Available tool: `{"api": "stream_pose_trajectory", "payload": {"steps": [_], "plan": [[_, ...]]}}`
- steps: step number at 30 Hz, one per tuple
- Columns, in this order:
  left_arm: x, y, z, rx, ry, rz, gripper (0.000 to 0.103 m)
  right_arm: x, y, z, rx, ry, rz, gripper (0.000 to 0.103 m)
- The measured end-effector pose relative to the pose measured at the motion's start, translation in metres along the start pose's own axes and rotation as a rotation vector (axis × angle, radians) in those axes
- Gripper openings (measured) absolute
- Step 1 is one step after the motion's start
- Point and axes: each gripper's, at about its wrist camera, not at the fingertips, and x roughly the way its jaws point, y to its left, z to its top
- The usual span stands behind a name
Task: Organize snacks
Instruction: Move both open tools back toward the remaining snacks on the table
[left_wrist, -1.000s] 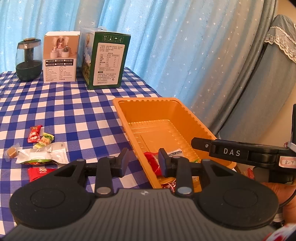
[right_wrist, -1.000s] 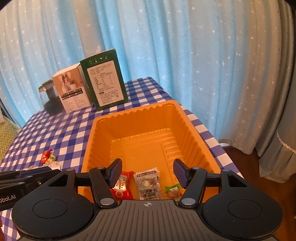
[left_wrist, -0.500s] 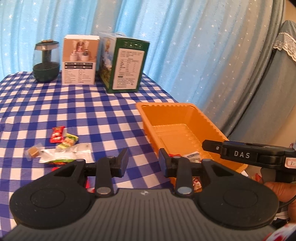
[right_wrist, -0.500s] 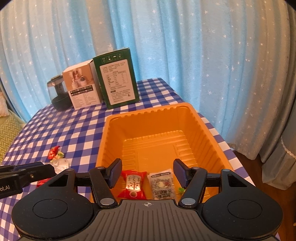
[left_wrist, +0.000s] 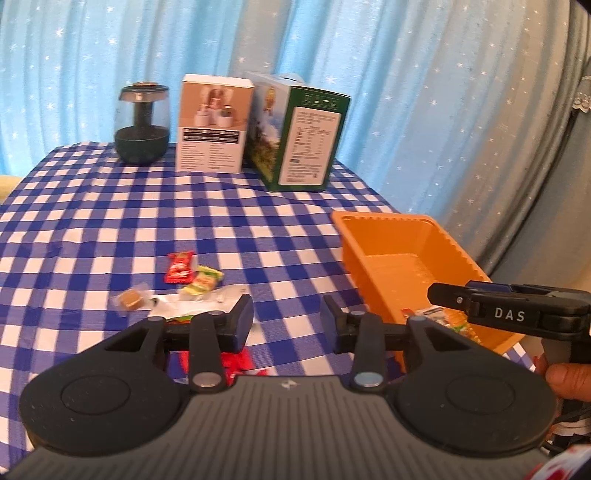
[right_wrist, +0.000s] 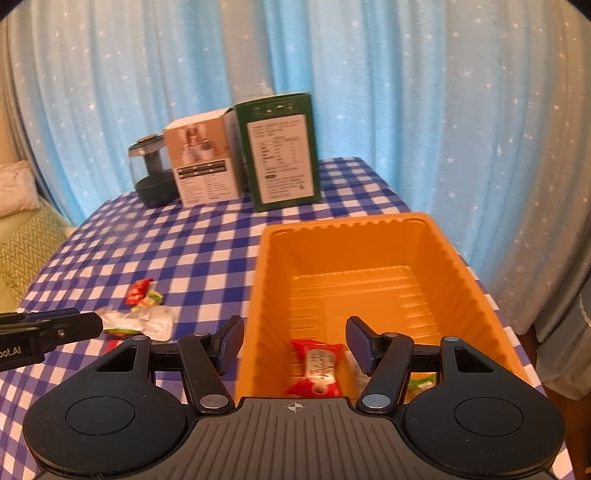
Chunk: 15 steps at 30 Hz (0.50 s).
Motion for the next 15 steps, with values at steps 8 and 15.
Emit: {"api": "stream_pose_trajectory", "payload": {"steps": [8, 15], "plan": [[-0.010, 0.028, -0.004, -0.017, 0.000, 0.058, 0.040, 0.006, 0.023, -0.002, -0.040, 0.012, 0.039, 0.061], [-0.016, 0.048, -0.007, -0.022, 0.007, 0.117, 0.044, 0.014, 0.053, -0.008, -0.092, 0.040, 0.118, 0.061]]}}
